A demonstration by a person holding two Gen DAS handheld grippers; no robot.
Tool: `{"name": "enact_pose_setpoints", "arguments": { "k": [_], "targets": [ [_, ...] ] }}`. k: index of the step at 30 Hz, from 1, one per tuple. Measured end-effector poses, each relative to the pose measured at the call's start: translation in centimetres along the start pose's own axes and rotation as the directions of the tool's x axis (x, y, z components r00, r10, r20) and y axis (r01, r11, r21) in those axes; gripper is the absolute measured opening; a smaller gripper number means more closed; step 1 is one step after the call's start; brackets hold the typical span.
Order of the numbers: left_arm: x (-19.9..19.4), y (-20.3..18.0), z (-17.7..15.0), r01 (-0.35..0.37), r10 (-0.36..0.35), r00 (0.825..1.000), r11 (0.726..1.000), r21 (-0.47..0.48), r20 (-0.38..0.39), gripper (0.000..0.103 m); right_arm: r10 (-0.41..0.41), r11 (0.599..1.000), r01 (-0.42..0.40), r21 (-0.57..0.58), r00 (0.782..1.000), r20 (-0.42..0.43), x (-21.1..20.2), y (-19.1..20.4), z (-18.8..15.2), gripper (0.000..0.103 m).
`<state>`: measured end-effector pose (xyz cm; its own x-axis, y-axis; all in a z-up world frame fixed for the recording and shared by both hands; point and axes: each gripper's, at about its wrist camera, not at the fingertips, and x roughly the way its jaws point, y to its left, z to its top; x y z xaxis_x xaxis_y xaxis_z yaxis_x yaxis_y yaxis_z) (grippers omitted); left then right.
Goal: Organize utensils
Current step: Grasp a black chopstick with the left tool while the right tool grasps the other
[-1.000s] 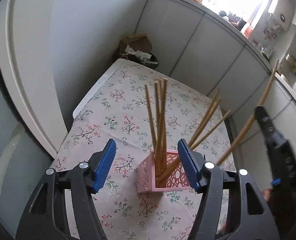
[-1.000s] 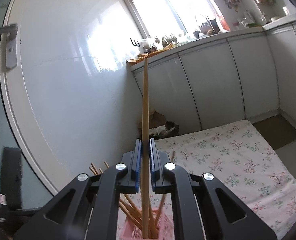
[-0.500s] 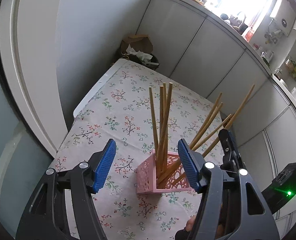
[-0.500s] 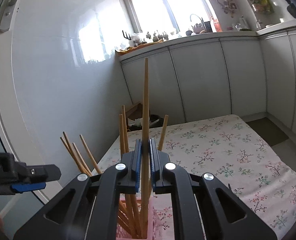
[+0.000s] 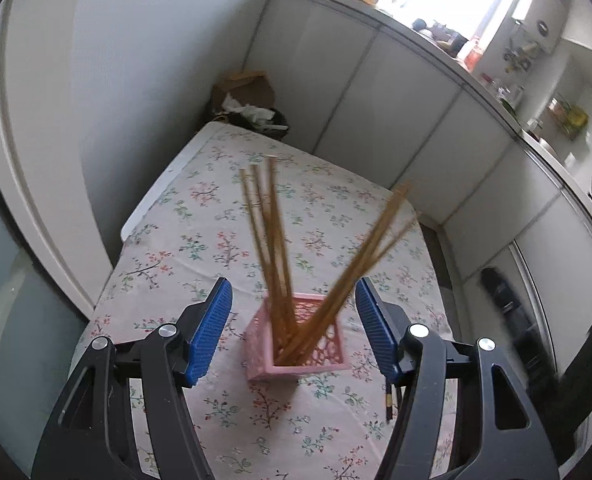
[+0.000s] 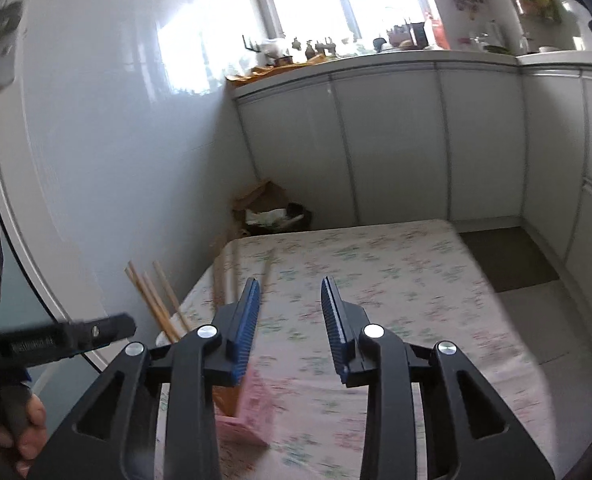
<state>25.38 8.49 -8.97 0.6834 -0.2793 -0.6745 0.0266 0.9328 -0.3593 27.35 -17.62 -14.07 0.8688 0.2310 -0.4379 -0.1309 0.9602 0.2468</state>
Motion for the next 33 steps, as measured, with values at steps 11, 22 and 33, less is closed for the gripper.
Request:
{"name": "enact_pose_setpoints", "arguments": {
  "k": [11,22,33],
  "targets": [
    [0.5,-9.6,-4.4,0.115,-0.098,0.991,0.967,0.229,-0.086,0.061,-0.101,0.986,0.141,0.085,0.924,-0.368,0.0,-11.0,-1.4,0.043],
    [9.8,-14.9,-9.2,0.140,-0.051,0.947,0.955,0.263,-0.319,0.061,-0.134,0.962,0.242,0.129,0.824,-0.550,1.0,-16.4,-4.6,0.043],
    [19.8,-15.2,-10.4,0.045,0.102,0.899,0.946,0.322,-0.426,0.052,-0.120,0.960,0.237,0.148,0.828,-0.547,1.2,-16.9,-4.3,0.043]
  ]
}}
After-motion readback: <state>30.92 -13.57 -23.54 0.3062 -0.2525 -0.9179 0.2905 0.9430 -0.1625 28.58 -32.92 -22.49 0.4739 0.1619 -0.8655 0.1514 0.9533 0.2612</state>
